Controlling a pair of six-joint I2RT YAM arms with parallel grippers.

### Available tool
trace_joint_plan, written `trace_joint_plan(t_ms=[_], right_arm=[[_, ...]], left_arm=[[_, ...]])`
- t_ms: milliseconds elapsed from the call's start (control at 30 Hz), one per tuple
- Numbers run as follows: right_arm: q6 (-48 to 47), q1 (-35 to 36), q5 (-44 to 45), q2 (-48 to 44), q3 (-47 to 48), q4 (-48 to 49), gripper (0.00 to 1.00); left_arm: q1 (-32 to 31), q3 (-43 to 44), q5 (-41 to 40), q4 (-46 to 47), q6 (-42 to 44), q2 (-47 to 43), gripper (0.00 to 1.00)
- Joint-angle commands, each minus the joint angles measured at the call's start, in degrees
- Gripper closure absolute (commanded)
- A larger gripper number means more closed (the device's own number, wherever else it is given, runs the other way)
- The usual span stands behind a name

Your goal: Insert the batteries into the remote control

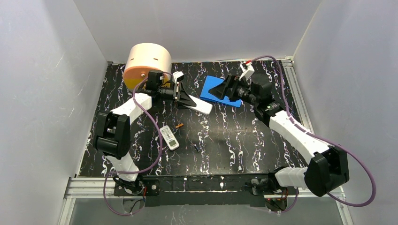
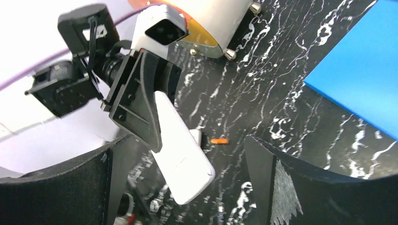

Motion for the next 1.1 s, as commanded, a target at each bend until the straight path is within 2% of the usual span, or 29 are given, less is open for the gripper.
trace_joint_plan(t_ms=[0, 100, 233, 400, 500, 600, 733, 933, 1067], right_arm=[[22.8, -3.4, -12.64, 1.31, -5.15, 19.22, 0.03], [25.13, -3.4, -17.57, 2.74, -5.35, 25.28, 0.03], [23.34, -3.37, -18.68, 3.73, -3.98, 21.69, 0.06], [26.31, -3.41, -15.31, 3.5, -6.34, 24.52, 0.2], [28.44, -3.4, -15.66, 4.95, -6.1, 27.3, 0.4], [30.89, -3.37, -16.87, 6.34, -6.43, 31.05, 0.55], [31.29, -3.39, -17.46, 6.62, -6.71, 32.82, 0.62], [32.73, -3.96, -18.83, 6.97, -7.08, 36.78, 0.74], [33.37, -4.1, -19.12, 7.45, -6.16, 37.0, 0.75]], left_arm=[[0.65, 4.7, 3.08, 2.76, -4.8, -3.81, 1.0], [0.74, 6.42, 2.91, 3.03, -6.53, -3.85, 1.0], [0.74, 8.99, 2.47, 3.39, -8.52, -4.11, 1.0], [0.94, 11.94, 2.02, 4.04, -10.89, -4.06, 1.0], [1.0, 12.55, 2.21, 4.93, -12.28, -3.92, 1.0], [1.0, 11.6, 2.49, 11.06, -17.49, -4.2, 1.0], [1.0, 11.35, 2.55, 18.55, -24.13, -4.0, 1.0], [1.0, 12.12, 2.34, 23.4, -28.74, -3.82, 1.0], [0.88, 11.89, 2.51, 24.72, -29.28, -4.39, 1.0]])
